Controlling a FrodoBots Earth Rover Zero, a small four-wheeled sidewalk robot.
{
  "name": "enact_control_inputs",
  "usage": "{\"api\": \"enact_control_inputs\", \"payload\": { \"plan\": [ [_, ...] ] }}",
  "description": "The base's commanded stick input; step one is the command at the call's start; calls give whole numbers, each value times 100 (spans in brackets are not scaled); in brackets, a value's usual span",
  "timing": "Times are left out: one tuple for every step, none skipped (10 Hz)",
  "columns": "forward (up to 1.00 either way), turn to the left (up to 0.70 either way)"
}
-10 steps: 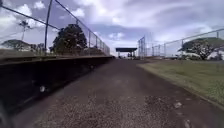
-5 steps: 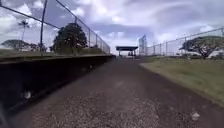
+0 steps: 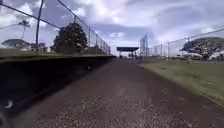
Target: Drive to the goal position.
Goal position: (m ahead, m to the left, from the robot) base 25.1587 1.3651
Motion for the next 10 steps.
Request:
{"api": "enact_control_inputs", "payload": {
  "plan": [
    [70, 0],
    [70, 0],
    [70, 0],
    [70, 0],
    [70, 0],
    [70, 0],
    [70, 0],
    [70, 0],
    [70, 0],
    [70, 0]
  ]
}}
